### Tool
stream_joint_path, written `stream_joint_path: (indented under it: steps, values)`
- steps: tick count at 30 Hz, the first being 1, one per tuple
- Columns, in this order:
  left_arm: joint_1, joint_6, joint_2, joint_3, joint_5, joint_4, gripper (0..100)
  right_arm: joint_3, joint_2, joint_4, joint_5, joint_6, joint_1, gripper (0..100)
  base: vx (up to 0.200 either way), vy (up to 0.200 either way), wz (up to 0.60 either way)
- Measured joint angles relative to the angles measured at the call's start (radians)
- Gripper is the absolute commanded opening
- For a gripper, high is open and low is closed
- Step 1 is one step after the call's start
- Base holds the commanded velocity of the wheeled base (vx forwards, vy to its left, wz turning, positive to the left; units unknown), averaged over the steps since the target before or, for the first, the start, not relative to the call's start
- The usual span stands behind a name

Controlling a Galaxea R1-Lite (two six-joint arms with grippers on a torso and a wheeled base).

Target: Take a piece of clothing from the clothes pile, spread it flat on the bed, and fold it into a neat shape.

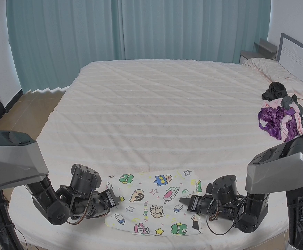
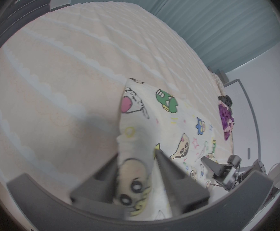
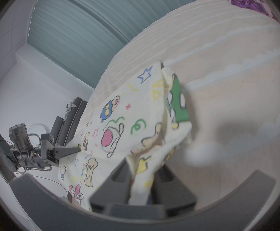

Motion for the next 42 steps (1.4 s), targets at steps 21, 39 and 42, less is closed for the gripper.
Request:
stream_joint_path:
  steps: [21, 39, 42]
  values:
    - [0.101, -0.007, -0.028, 0.016, 0.005, -0.058, 100, 0.28, -0.14, 0.0, 0.076, -0.135, 0.033, 100, 0.0, 0.0, 0.0]
    - [0.101, -0.011, -0.03, 0.01, 0.007, -0.057, 100, 0.383, -0.078, -0.109, 0.103, -0.218, 0.067, 0, 0.0, 0.0, 0.0]
    - [0.1, -0.013, -0.032, 0.009, 0.01, -0.057, 100, 0.405, -0.082, -0.111, 0.103, -0.237, 0.066, 0, 0.0, 0.0, 0.0]
